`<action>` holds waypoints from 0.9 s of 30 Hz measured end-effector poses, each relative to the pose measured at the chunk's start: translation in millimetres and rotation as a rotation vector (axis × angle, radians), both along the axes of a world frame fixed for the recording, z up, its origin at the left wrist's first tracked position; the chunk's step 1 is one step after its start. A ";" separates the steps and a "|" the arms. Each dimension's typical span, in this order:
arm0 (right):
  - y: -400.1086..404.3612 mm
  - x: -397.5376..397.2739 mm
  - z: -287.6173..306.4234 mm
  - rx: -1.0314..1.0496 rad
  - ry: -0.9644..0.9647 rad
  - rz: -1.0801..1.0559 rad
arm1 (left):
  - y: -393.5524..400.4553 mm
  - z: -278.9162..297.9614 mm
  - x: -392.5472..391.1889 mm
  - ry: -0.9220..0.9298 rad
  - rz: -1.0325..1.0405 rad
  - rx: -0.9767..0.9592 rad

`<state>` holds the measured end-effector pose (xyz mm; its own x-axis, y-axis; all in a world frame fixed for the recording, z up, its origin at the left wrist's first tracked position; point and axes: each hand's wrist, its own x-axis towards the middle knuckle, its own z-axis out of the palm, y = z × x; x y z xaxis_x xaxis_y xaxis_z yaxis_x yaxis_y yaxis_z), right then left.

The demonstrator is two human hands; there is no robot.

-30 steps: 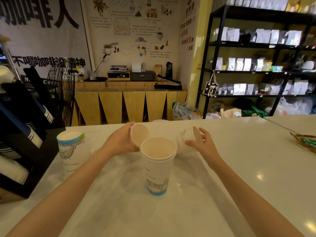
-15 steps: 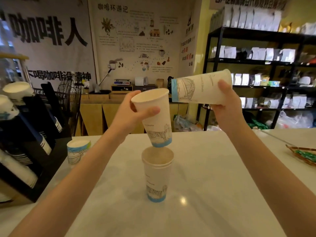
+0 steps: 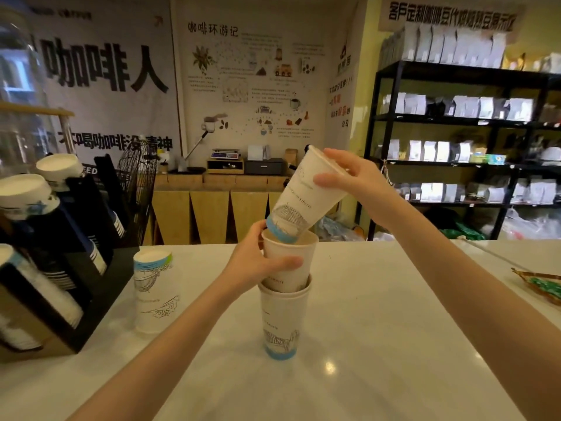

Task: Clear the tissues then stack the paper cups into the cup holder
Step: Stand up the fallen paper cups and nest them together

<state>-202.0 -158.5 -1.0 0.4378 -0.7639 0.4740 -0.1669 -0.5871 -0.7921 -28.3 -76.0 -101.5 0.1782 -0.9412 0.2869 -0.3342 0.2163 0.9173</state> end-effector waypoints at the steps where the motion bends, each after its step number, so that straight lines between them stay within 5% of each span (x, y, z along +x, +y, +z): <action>1: 3.5 3.4 1.2 -0.021 0.052 0.002 | -0.2 -4.3 0.2 -0.002 -0.001 0.008; 12: 20.9 26.6 -27.4 -0.090 0.523 0.064 | 6.3 -29.4 2.1 -0.047 -0.010 0.070; 27: 22.6 30.4 -116.0 0.074 0.487 0.209 | 15.6 -43.4 -0.8 -0.170 -0.022 0.048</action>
<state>-171.6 -136.0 -117.1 0.7398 -0.6608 0.1267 -0.4110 -0.5928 -0.6926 -29.1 -60.4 -144.9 0.1099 -0.9578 0.2657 -0.4808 0.1827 0.8576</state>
